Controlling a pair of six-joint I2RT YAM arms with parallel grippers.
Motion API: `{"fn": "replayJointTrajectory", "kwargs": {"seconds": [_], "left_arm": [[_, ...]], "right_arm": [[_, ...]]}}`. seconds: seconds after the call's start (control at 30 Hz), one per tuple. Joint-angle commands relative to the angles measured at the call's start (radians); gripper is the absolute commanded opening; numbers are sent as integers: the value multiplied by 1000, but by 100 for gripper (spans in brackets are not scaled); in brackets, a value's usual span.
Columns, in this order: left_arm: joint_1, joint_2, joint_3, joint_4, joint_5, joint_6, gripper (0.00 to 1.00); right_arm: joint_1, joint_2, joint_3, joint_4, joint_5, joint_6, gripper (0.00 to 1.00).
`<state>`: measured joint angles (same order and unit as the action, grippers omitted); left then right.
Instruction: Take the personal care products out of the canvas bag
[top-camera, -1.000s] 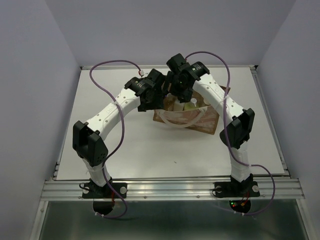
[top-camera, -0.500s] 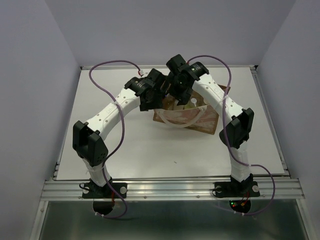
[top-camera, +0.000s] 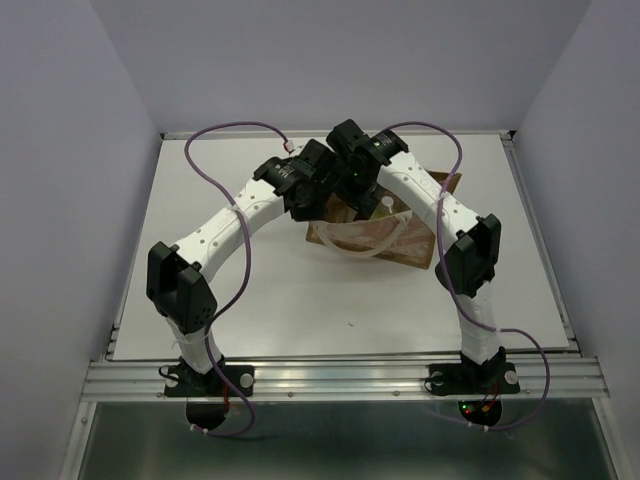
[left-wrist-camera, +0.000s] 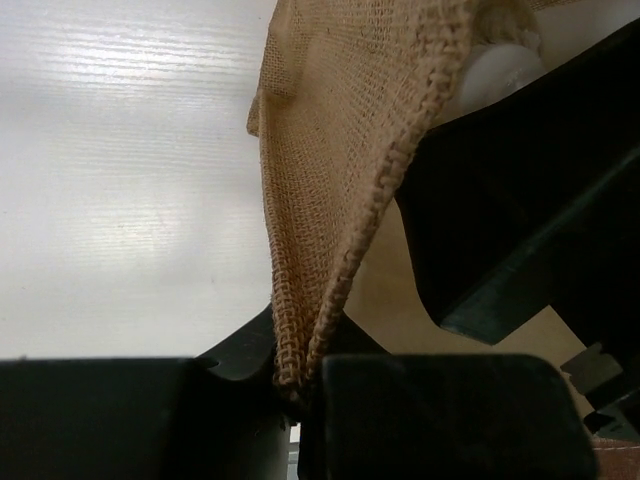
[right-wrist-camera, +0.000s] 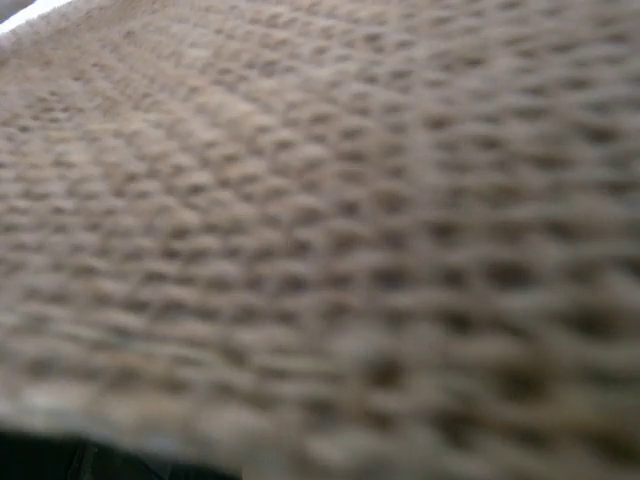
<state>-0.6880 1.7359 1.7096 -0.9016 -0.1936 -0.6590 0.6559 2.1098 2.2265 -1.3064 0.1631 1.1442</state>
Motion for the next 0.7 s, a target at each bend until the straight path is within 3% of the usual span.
{"fn": "replayJointTrajectory", "kwargs": {"seconds": [0.0, 0.43, 0.67], "left_arm": [[2, -56, -24, -71, -24, 25, 0], [1, -99, -107, -42, 13, 29, 0], [-4, -130, -140, -36, 25, 25, 0]], "right_arm": [[7, 29, 41, -27, 85, 45, 85], [7, 91, 104, 50, 88, 130, 86], [7, 119, 118, -30, 177, 144, 89]]}}
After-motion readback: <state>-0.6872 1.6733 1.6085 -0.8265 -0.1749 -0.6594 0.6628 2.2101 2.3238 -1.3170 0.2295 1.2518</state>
